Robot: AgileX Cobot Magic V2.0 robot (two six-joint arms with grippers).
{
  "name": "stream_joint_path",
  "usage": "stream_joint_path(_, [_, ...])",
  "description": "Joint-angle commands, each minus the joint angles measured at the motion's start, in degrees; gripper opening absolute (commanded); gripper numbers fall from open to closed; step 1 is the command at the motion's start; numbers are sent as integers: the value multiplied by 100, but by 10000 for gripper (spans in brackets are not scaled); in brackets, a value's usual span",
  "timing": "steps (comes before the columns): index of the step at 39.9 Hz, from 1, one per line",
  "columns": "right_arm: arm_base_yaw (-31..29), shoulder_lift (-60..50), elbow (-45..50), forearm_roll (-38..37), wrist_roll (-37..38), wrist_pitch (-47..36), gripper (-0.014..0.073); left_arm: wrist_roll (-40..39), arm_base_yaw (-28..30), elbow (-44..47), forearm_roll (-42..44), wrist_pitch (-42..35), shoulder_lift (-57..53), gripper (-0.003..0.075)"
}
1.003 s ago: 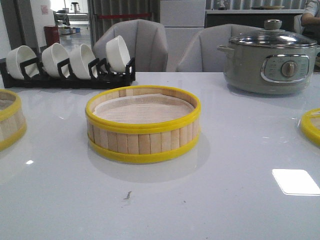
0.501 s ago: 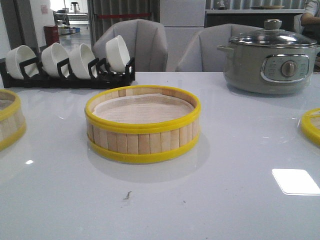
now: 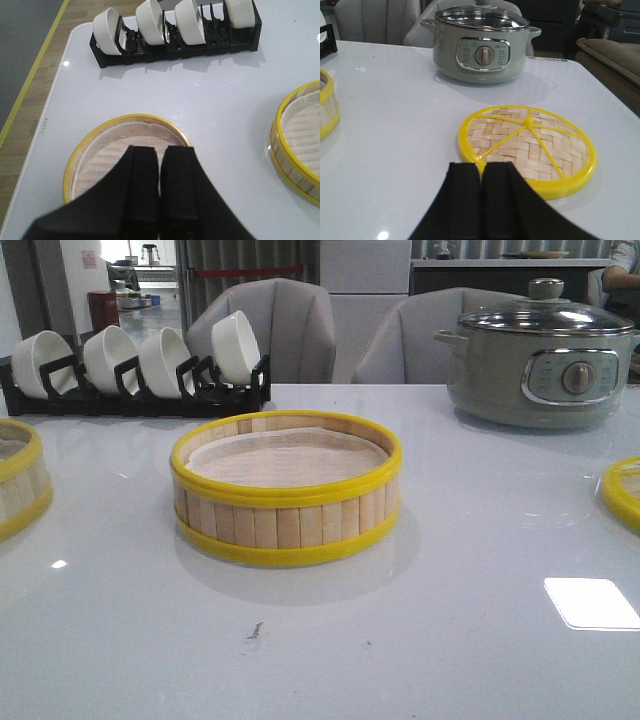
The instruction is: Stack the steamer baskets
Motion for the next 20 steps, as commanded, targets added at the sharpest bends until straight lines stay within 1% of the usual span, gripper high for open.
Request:
stream_joint_path(1, [-39, -117, -89, -35, -67, -477, 56, 7, -42, -201, 9, -460, -42, 87])
stream_joint_path(20, [-39, -117, -89, -35, -67, -477, 56, 7, -42, -201, -77, -460, -42, 87])
